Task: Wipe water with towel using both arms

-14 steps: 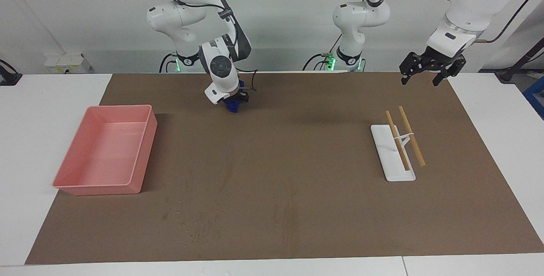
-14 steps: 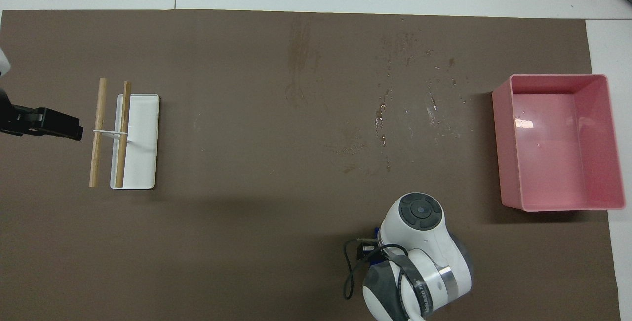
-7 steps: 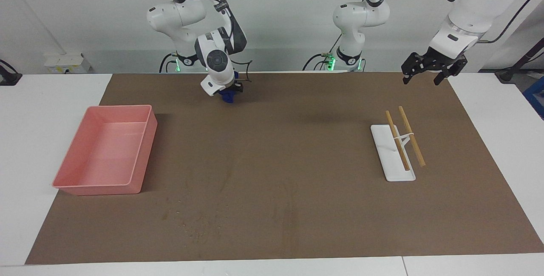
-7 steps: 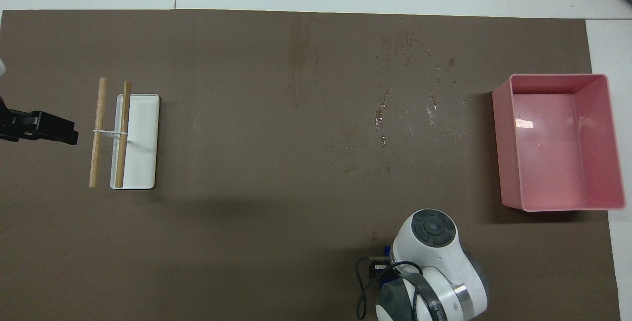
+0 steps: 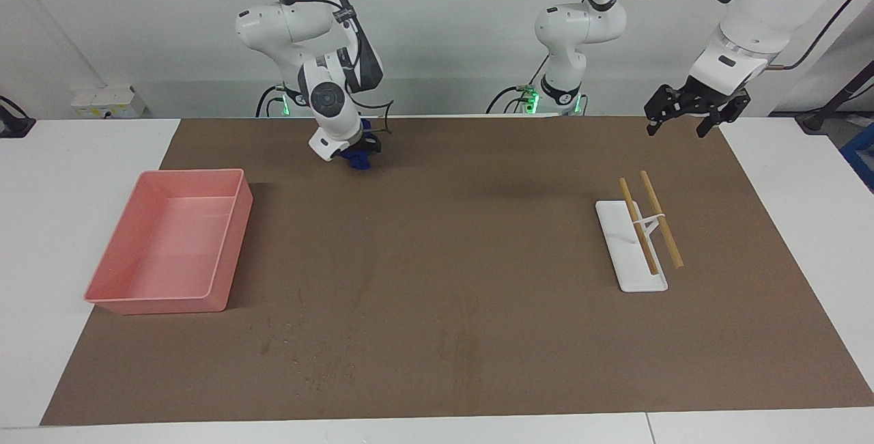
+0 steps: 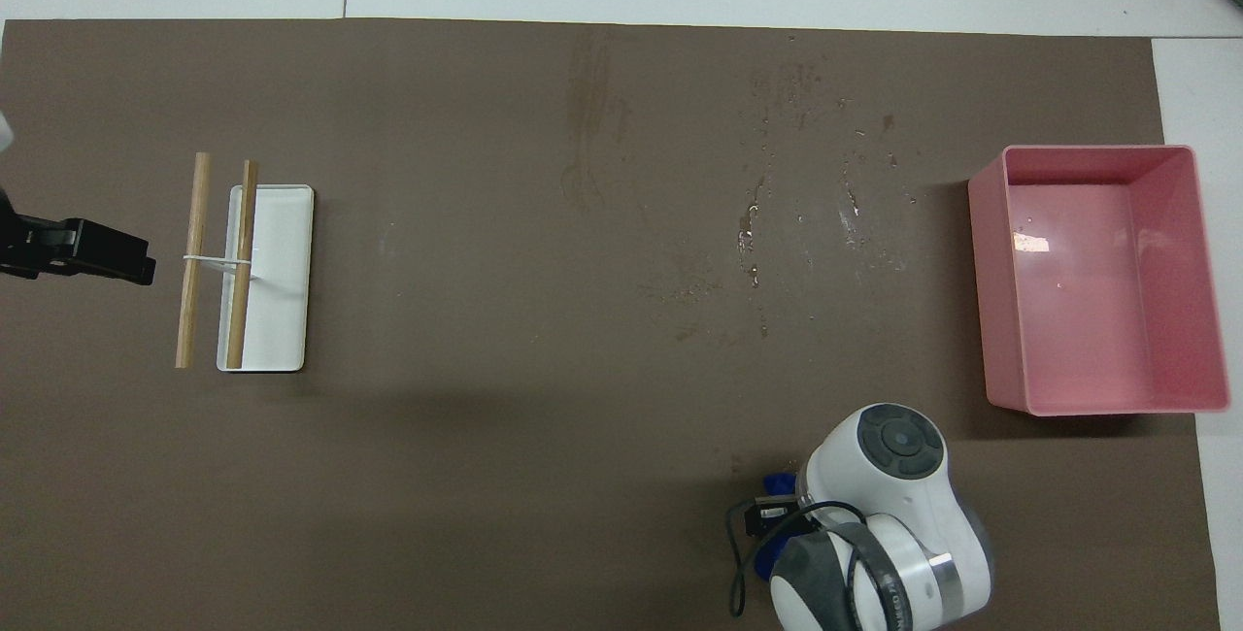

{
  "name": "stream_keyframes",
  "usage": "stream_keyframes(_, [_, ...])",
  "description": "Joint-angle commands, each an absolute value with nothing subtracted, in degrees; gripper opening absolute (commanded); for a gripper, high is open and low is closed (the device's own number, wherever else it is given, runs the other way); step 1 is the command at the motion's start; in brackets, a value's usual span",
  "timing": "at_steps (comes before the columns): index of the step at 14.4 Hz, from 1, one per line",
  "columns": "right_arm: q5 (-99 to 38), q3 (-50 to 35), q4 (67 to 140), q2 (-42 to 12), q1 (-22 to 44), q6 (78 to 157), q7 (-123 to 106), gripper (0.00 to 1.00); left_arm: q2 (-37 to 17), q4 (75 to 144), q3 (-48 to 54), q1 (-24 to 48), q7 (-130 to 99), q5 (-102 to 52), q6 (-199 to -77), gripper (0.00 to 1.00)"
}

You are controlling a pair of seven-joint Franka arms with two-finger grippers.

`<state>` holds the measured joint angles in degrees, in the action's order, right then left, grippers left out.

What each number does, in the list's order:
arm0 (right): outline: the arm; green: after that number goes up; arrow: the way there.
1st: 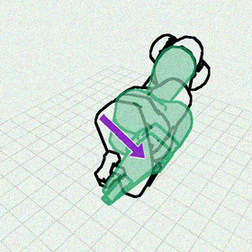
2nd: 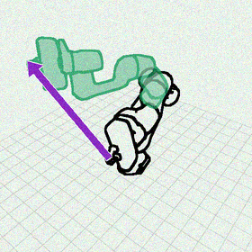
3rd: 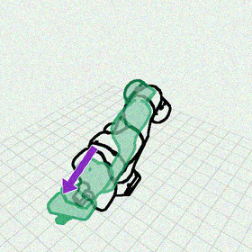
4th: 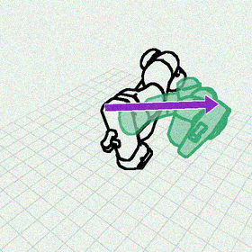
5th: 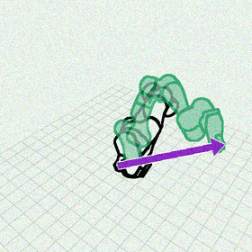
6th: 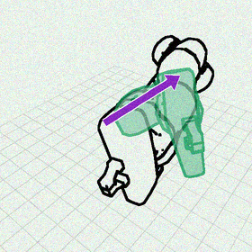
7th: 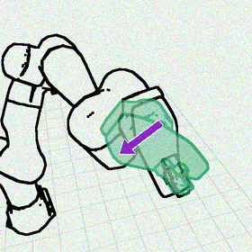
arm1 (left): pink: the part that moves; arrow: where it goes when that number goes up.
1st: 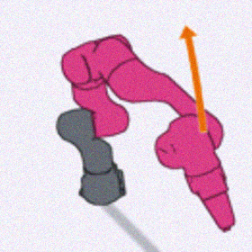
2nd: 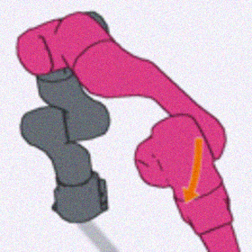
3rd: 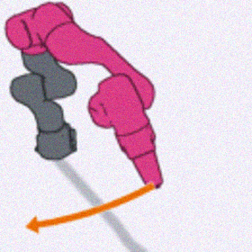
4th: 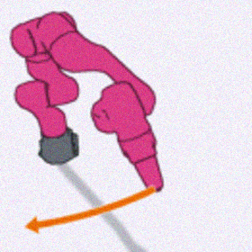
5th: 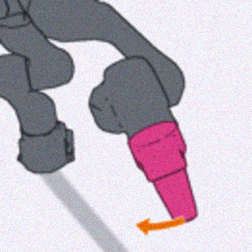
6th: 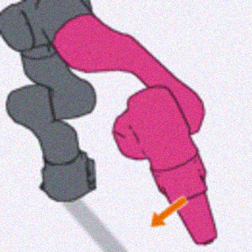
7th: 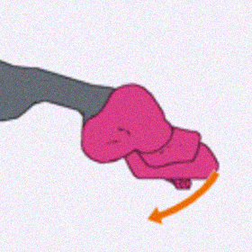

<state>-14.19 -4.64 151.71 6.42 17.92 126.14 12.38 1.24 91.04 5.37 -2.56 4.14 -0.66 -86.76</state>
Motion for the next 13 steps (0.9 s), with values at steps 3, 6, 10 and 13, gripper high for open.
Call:
stream_keyframes(3, [-13.1,-4.7,149.1,3.4,10.6,131.0,3.6,0.0,2.0,91.8,6.0,-3.1,4.3,0.5,-86.4,1.0])
stream_keyframes(6, [-12.7,-4.7,144.2,1.1,10.6,131.1,3.9,0.0,2.0,91.8,6.0,-3.1,4.3,0.5,-86.4,1.0])
stream_keyframes(10, [-2.8,-4.7,129.3,-3.5,5.9,117.1,3.3,0.0,2.0,91.8,6.0,-3.0,4.3,0.5,-86.4,1.0])
stream_keyframes(13, [-1.6,-4.6,118.9,-4.6,2.7,104.6,-2.0,0.0,2.0,91.8,6.0,-3.0,4.3,0.5,-86.4,1.0])
